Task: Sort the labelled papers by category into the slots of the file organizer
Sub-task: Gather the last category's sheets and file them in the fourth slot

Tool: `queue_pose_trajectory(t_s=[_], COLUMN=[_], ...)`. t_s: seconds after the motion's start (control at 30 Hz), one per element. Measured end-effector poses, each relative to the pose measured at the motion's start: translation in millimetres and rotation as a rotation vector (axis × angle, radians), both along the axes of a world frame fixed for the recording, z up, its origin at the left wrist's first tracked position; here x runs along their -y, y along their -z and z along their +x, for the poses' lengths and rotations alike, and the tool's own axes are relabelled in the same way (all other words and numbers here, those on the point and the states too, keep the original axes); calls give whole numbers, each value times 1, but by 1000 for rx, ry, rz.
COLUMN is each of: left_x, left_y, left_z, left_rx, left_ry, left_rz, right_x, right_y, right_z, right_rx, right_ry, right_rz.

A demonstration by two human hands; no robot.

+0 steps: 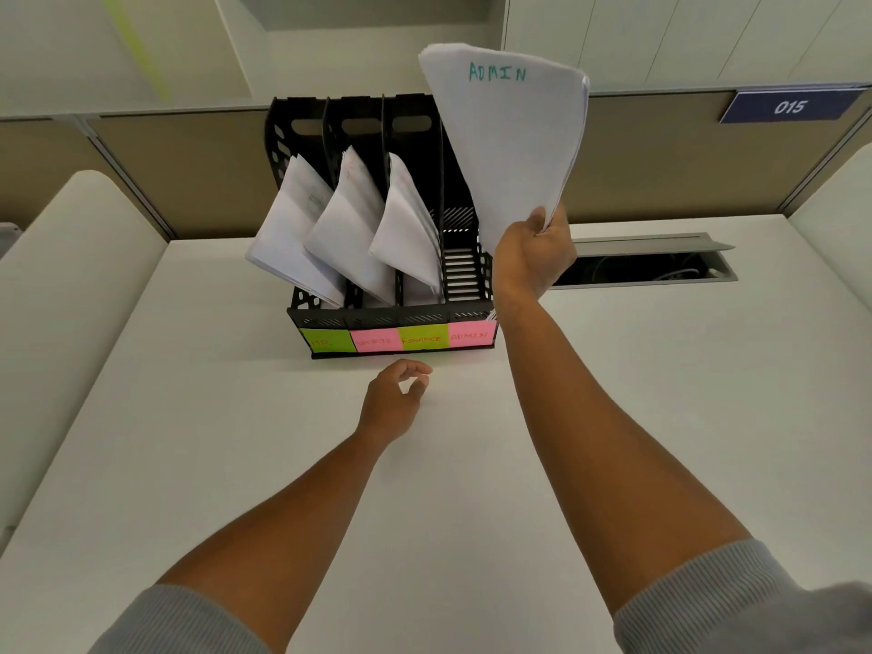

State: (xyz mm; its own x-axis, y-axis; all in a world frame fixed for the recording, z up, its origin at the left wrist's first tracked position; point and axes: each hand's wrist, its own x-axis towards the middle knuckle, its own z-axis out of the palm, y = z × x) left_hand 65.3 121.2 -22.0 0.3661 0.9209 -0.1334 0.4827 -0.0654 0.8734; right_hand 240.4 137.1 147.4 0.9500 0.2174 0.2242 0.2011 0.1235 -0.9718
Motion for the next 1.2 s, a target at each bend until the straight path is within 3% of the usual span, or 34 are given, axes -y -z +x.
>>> queue_pose_trajectory(t_s=[0.4, 0.83, 1.2], left_x=[-15, -23, -30], left_y=[19, 38, 48], left_z=[8, 13, 14], left_rx=[-20, -29, -65], left_ry=[25, 10, -15], left_rz=[20, 77, 148], right_x=[-49, -80, -88], right_y=[-5, 41, 92], right_z=[9, 8, 6], right_rx=[-29, -68, -41], right_ry=[4, -72, -310], right_rz=[1, -68, -152])
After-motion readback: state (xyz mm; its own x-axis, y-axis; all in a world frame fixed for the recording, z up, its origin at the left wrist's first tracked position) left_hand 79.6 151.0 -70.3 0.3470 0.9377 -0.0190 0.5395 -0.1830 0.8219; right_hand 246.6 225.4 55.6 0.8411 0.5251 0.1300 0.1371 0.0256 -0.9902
